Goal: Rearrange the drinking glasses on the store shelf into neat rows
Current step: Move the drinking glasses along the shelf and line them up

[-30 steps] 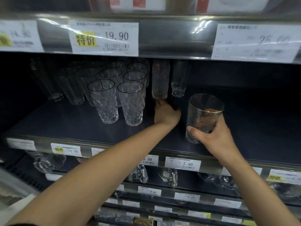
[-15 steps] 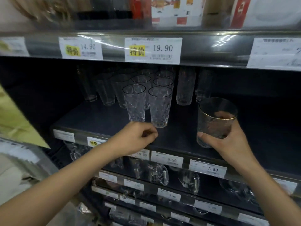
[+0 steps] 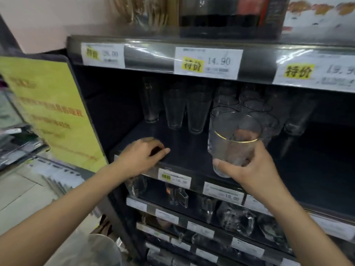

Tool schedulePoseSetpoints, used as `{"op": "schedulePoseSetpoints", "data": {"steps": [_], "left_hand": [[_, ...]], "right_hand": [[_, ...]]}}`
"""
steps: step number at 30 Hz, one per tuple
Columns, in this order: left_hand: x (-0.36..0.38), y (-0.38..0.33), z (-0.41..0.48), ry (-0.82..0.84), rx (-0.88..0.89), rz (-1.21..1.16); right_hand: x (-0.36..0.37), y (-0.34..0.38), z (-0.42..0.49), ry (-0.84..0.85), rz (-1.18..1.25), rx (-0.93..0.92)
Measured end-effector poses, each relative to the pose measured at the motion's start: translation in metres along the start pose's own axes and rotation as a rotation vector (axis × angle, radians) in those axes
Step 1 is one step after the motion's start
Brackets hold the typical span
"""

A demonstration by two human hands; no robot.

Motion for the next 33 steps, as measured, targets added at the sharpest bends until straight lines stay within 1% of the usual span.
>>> {"op": "schedulePoseSetpoints", "data": {"steps": [4, 6, 9, 14, 21, 26, 33], "left_hand": [[0.004, 0.033, 0.004, 0.073, 0.023, 0.114], [0.010, 0.044, 0.008, 0.093, 0.030, 0.103], [0.018, 0.052, 0.013, 0.088, 0.046, 0.071], [0.023, 0.055, 0.014, 0.072, 0.064, 0.097], [0.027, 0.059, 0.016, 0.065, 0.093, 0.139], [0.026, 0.058, 0.017, 0.069, 0.107, 0.151], [0.028, 0.058, 0.015, 0.079, 0.113, 0.163]], "right_hand": [[0.042, 0.012, 0.005, -0.026, -0.038, 0.027], [0.061, 0.014, 0.012, -0.056, -0.043, 0.050], [0.084, 0.013, 0.022, -0.110, -0.027, 0.087], [0.110, 0.006, 0.041, -0.206, -0.006, 0.147], [0.124, 0.006, 0.059, -0.280, -0.005, 0.170], [0.129, 0.006, 0.066, -0.291, 0.026, 0.169], [0.132, 0.006, 0.076, -0.331, -0.020, 0.177]]}}
Point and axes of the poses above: each hand's wrist, its own z-axis towards the middle knuckle, its own x-axis out of the palm, y = z × x, the point moved 5 cm from there along z, towards the middle knuckle, and after that the axes turned 15 degrees about x, right-handed, at the moved point
